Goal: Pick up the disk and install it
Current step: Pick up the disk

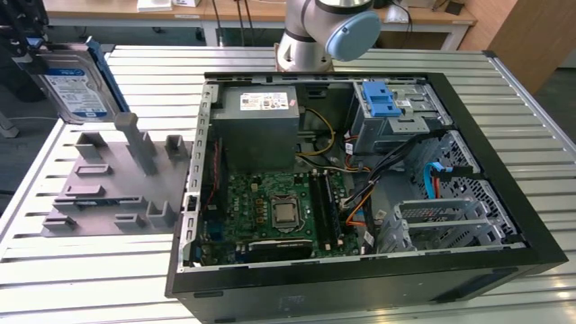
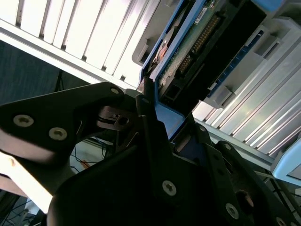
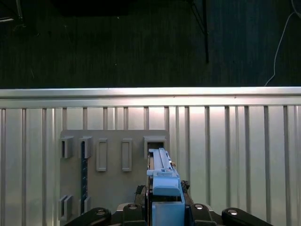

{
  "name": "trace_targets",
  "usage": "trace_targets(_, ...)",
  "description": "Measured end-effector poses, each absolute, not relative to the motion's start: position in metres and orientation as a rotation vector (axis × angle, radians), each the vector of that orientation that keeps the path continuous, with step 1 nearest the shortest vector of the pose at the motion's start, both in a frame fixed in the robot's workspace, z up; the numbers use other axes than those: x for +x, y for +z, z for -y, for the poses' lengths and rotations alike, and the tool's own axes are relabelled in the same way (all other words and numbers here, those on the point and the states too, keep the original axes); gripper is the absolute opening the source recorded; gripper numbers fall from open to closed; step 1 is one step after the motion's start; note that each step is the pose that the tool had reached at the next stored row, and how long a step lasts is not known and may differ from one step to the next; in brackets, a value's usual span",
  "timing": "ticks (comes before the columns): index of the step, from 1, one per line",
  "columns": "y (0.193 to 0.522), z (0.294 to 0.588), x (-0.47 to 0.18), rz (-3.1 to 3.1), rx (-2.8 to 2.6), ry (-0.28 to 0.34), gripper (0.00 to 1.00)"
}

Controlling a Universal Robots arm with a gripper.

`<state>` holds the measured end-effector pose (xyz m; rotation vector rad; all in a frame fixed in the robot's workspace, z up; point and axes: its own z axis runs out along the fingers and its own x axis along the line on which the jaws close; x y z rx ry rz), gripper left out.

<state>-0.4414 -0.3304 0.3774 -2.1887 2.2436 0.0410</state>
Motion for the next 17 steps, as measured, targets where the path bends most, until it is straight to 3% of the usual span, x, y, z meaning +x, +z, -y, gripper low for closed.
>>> trace_targets(17,0.423,0.33,-0.441,-2.244,-2.189,0.041,0.36)
